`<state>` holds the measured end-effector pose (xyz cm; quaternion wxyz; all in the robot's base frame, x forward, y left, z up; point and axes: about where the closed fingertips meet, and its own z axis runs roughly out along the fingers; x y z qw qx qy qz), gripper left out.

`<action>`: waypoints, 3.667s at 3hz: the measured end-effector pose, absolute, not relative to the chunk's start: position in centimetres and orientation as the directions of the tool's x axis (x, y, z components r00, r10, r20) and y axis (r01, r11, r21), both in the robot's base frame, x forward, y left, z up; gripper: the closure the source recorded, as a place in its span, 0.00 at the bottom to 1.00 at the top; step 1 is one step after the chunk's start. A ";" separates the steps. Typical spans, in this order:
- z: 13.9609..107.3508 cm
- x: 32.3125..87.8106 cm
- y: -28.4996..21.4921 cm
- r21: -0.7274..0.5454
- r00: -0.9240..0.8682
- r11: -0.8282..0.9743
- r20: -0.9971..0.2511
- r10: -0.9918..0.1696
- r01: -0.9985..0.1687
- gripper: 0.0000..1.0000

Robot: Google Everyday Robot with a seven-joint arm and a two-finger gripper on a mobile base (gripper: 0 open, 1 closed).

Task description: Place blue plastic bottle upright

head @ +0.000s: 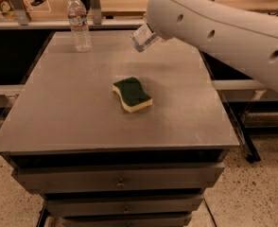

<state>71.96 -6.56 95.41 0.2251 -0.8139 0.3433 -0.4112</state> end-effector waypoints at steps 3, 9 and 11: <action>94.6 73.9 -8.3 -0.661 0.323 -0.743 0.684 -0.654 -0.105 1.00; 92.9 77.1 -11.5 0.001 0.194 -0.979 0.980 0.042 0.205 1.00; 92.0 76.0 -10.8 0.023 0.210 -0.970 0.975 0.076 0.240 0.82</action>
Offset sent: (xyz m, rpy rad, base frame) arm 0.0270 -0.0198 0.0043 -0.2252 -0.4681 0.1331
